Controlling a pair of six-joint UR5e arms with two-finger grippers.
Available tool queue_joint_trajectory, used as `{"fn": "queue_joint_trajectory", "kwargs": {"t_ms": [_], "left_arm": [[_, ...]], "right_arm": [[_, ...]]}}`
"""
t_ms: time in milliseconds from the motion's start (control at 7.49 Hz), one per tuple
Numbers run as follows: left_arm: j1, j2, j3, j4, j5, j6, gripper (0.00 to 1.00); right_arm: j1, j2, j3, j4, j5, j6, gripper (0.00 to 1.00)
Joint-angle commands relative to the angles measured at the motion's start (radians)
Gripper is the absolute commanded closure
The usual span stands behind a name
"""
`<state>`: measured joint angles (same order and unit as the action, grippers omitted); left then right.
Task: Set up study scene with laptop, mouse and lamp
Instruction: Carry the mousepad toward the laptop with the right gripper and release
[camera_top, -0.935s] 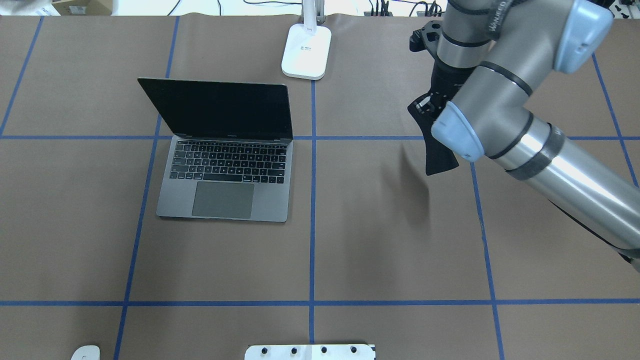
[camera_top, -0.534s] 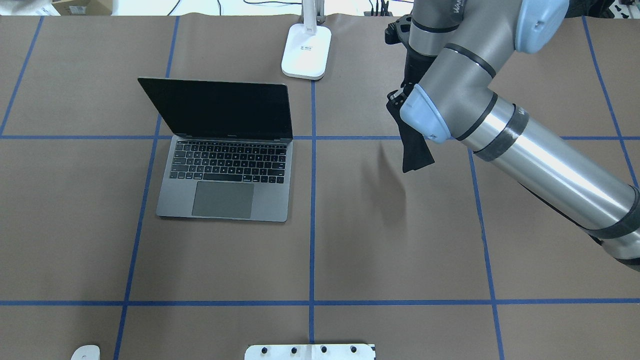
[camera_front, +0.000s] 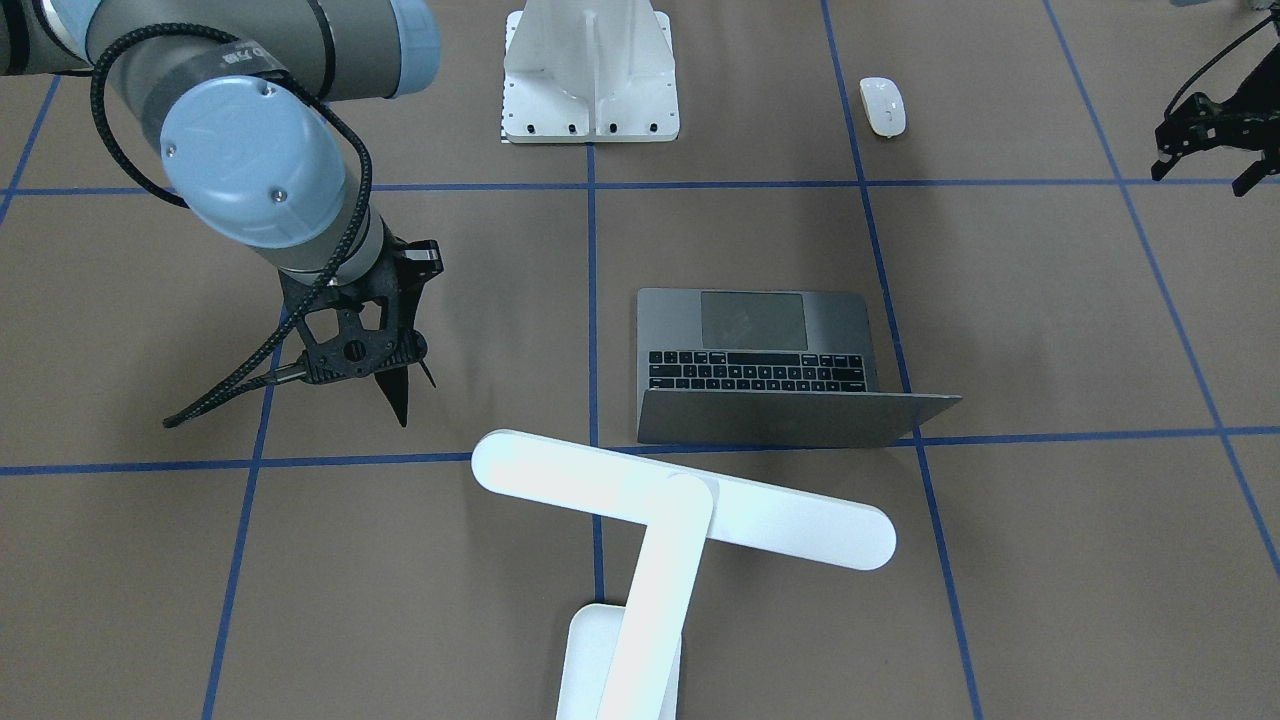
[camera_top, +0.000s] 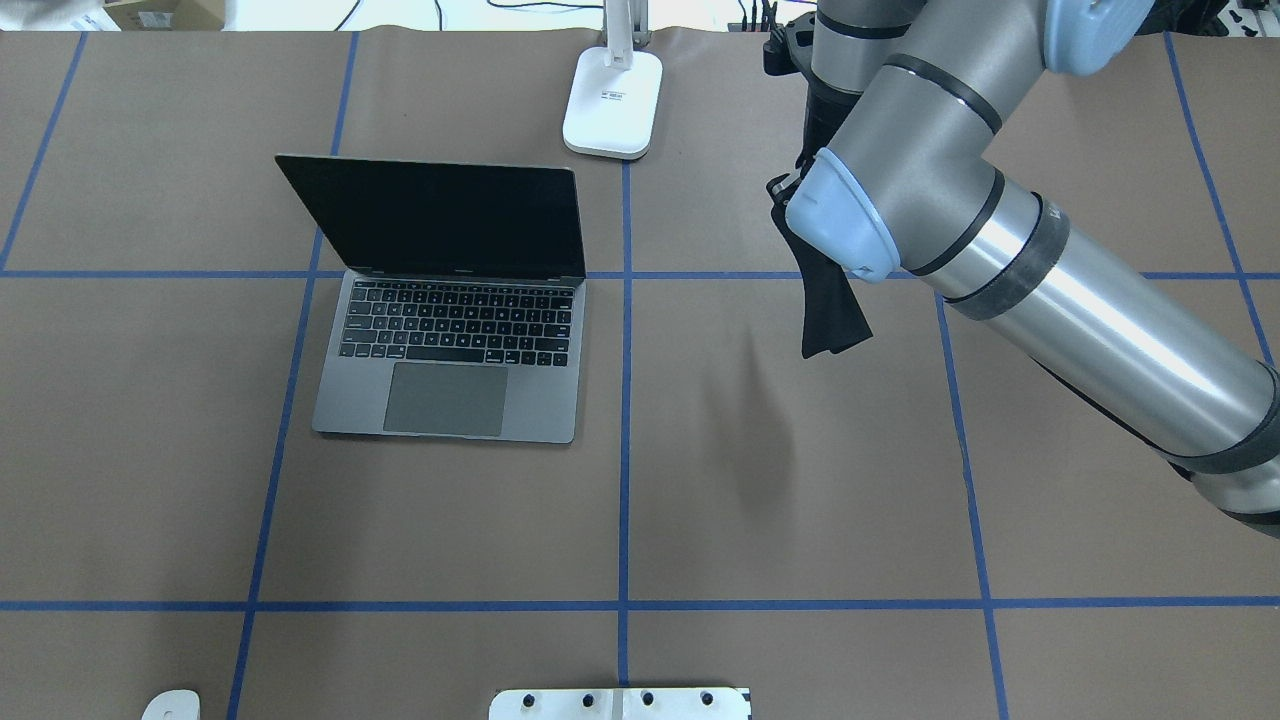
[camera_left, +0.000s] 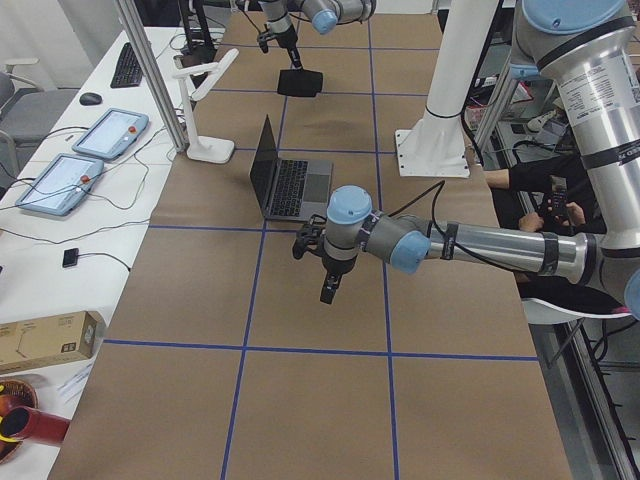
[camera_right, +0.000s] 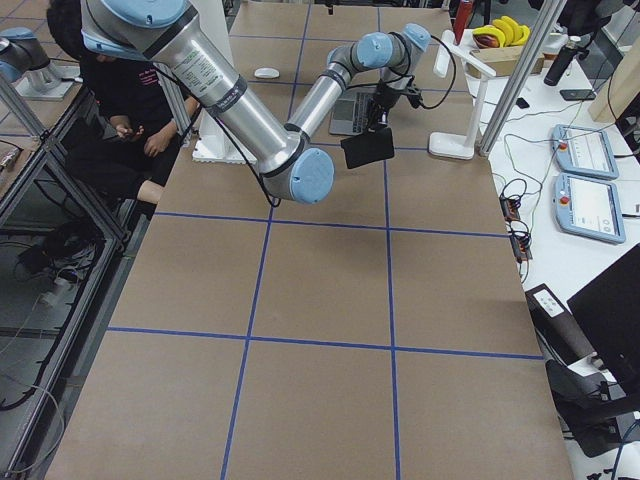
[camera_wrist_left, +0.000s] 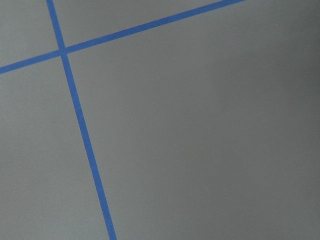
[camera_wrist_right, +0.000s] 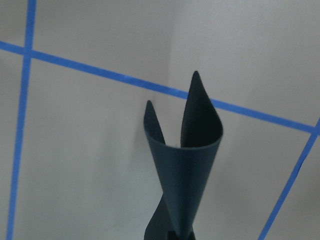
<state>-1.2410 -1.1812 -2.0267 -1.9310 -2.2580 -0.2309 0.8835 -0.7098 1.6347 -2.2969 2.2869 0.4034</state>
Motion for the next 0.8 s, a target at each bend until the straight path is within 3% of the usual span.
{"fn": "queue_joint_trajectory", "kwargs": {"t_ms": [0,401,668], "left_arm": [[0.000,0.000,0.002,0.000,0.000,0.001,0.00],[0.002,0.000,0.000,0.001,0.000,-0.055,0.00],[0.040,-0.006,-0.007,-0.032,0.000,-0.248,0.00]], "right_arm": [[0.000,-0.007,0.011,-0.006,-0.007,-0.009,0.01],[0.002,-0.016,0.011,-0.003,-0.004,-0.011,0.00],[0.003,-0.019,0.016,0.054,-0.015,-0.011,0.00]]}}
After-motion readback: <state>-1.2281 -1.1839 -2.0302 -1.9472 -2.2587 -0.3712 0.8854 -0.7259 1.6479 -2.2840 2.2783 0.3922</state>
